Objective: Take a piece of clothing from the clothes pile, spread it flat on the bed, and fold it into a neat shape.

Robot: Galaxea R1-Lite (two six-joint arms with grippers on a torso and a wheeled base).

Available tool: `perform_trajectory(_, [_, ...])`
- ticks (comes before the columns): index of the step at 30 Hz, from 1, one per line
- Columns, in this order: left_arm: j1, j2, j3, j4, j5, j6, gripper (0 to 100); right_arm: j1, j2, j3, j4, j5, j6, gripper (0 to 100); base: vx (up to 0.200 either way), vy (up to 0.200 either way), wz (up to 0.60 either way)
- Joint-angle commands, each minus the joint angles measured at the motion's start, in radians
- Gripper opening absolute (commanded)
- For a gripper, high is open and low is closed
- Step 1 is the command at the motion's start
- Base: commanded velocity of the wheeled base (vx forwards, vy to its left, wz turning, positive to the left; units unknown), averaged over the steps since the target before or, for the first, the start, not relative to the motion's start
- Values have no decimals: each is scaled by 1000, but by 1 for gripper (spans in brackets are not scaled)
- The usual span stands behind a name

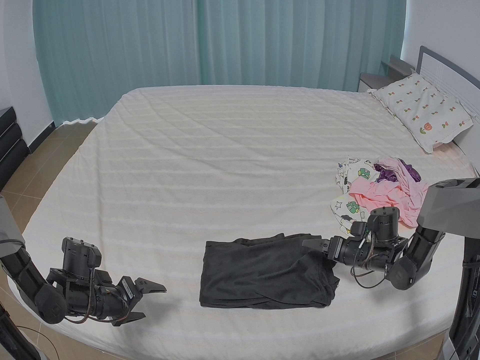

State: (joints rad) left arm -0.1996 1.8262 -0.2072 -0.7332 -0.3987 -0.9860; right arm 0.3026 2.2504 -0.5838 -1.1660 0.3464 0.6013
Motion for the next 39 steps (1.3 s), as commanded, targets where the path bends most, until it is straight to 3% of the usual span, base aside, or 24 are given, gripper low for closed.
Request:
perform_trajectory(1, [0,7,-1,-2,0,0,100,10,67,-125,69,-21,8,100,0,0,0])
perform_trajectory(16, [0,41,20,-83,1,1,100,17,150,-243,112,-67,9,100,0,0,0])
perform_trajectory(17, [0,41,20,-83,1,1,100,17,147,-255,118,-67,17,0,0,0,0])
perform_trajectory(33, [0,42,19,-83,1,0,100,-40,132,-269,135,-69,41,0,0,0,0])
perform_trajectory(39, [0,42,19,-83,1,0,100,-39,161,-317,129,-69,123,0,0,0,0])
